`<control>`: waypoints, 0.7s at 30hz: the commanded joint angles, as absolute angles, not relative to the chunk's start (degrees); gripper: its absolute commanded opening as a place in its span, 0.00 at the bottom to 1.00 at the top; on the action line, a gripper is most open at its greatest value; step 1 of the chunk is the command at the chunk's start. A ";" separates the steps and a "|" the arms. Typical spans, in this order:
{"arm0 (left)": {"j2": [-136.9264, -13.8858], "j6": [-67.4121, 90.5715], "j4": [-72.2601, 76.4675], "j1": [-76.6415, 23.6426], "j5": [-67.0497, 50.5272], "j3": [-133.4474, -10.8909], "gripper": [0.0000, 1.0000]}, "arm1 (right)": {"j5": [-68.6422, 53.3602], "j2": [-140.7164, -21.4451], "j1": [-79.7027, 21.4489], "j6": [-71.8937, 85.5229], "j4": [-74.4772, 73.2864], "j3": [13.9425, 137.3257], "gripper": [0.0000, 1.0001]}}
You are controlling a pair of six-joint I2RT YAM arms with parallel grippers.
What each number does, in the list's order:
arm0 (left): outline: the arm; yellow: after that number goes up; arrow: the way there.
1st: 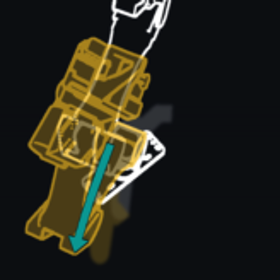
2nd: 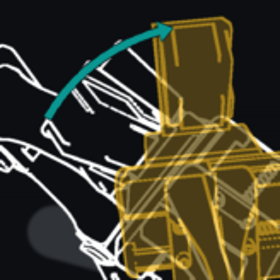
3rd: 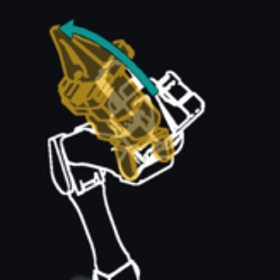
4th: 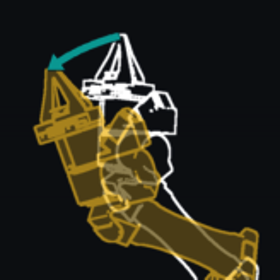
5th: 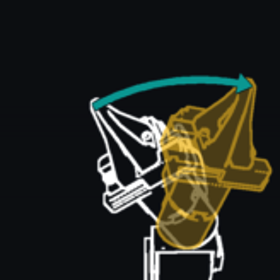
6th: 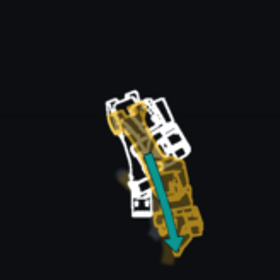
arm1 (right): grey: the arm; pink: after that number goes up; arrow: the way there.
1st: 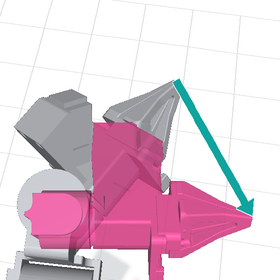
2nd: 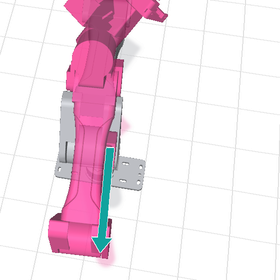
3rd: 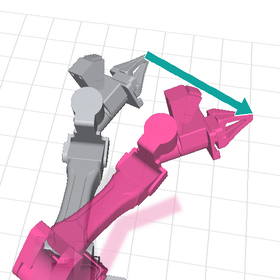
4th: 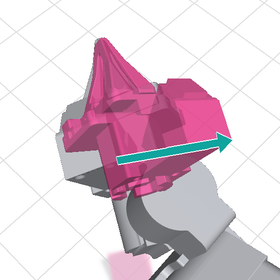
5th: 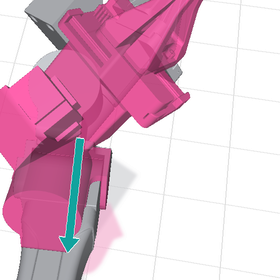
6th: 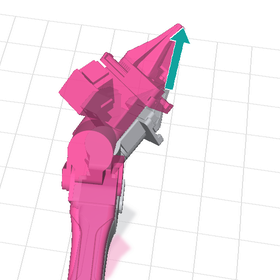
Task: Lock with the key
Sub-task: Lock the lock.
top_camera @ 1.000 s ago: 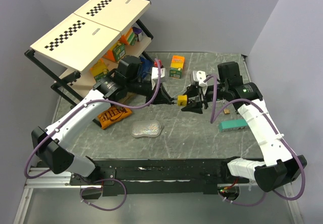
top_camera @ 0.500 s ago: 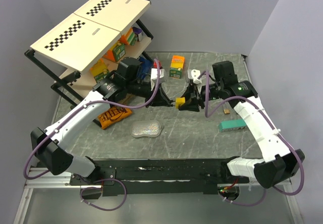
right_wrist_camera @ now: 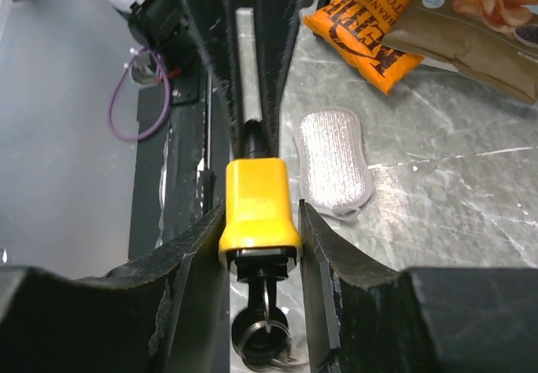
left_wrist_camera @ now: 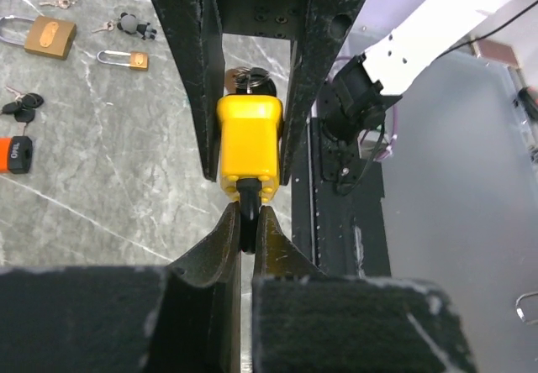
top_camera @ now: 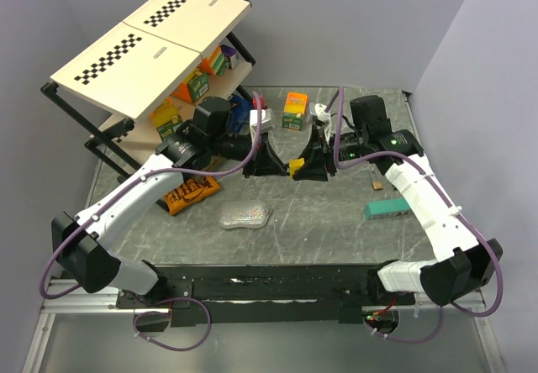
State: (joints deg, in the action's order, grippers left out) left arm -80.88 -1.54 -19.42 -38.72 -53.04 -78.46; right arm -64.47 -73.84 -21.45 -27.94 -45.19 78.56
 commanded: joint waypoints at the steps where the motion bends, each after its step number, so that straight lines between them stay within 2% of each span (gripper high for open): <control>1: -82.44 4.82 -0.44 -44.65 -57.04 -78.14 0.01 | -72.69 -74.88 -27.68 -20.04 -27.08 78.84 0.00; 4: -82.97 5.97 2.29 -44.65 -56.60 -77.61 0.01 | -72.77 -74.97 -27.86 -19.25 -26.01 78.40 0.00; 8: -82.36 4.48 -1.84 -43.86 -56.60 -78.05 0.01 | -72.51 -75.50 -26.90 -26.00 -34.35 80.68 0.00; 9: -82.01 4.22 -2.45 -43.42 -56.69 -77.52 0.01 | -72.34 -75.67 -25.42 -27.41 -36.28 81.73 0.04; 11: -81.13 3.43 -4.47 -42.02 -56.87 -76.82 0.01 | -72.51 -75.67 -23.30 -30.75 -41.73 82.26 0.18; 12: -80.86 1.60 -5.61 -41.58 -56.78 -76.47 0.01 | -72.68 -75.67 -20.68 -31.89 -43.49 82.79 0.34; 15: -80.25 -3.93 -11.24 -40.17 -56.34 -76.81 0.01 | -71.81 -74.89 -16.19 -37.25 -50.34 84.10 0.56; 18: -80.42 -9.47 -17.83 -39.55 -55.90 -77.61 0.01 | -70.58 -74.62 -13.54 -43.49 -57.64 85.77 0.65; 21: -81.03 -13.08 -21.88 -39.46 -55.72 -78.22 0.01 | -68.82 -74.97 -11.25 -48.94 -64.05 87.44 0.66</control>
